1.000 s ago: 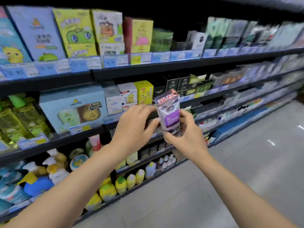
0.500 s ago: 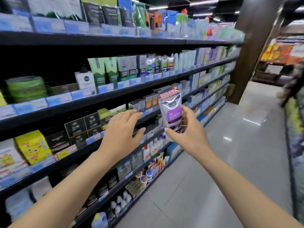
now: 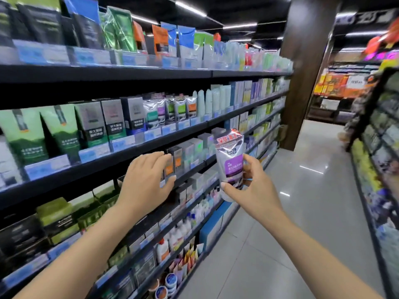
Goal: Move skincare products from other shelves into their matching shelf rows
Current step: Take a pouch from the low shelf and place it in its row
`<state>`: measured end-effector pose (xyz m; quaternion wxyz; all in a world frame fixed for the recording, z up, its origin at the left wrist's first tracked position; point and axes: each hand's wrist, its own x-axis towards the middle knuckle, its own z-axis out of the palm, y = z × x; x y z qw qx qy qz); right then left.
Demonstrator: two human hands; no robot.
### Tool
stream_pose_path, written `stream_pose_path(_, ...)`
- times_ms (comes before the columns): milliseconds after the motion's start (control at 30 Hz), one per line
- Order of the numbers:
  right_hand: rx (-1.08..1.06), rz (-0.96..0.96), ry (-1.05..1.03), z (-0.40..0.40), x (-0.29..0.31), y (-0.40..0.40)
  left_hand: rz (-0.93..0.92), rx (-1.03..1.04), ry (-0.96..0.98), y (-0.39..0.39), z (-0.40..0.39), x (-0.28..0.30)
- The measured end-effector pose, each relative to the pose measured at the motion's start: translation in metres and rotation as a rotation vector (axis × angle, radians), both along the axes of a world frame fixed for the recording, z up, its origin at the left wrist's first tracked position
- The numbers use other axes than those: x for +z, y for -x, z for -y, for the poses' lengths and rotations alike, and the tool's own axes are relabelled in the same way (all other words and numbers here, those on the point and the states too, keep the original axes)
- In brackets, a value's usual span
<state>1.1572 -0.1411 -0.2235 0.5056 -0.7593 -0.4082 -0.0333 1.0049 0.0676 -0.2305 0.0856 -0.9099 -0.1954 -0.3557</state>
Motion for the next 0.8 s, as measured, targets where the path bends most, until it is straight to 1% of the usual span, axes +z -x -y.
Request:
stream_pose_path(133, 0.033, 0.002, 0.012, -0.038, 0.000, -0.053, -0.045, 0.084, 0.024, -0.044, -0.045, 0.002)
stream_pose_path(300, 0.104, -0.026, 0.000, -0.081, -0.004, -0.105, -0.093, 0.199, 0.027, -0.079, -0.082, -0.001)
stream_pose_path(467, 0.230, -0.037, -0.022, -0.125, -0.004, -0.157, -0.079, 0.352, 0.043, -0.109, -0.103, -0.008)
stream_pose_path(600, 0.353, -0.022, 0.002, -0.161, -0.001, -0.202, -0.066, 0.496, 0.059, -0.131, -0.117, -0.012)
stream_pose_path(800, 0.513, 0.003, -0.006, -0.218, 0.009, -0.253, -0.076, 0.700, 0.076, -0.147, -0.131, -0.020)
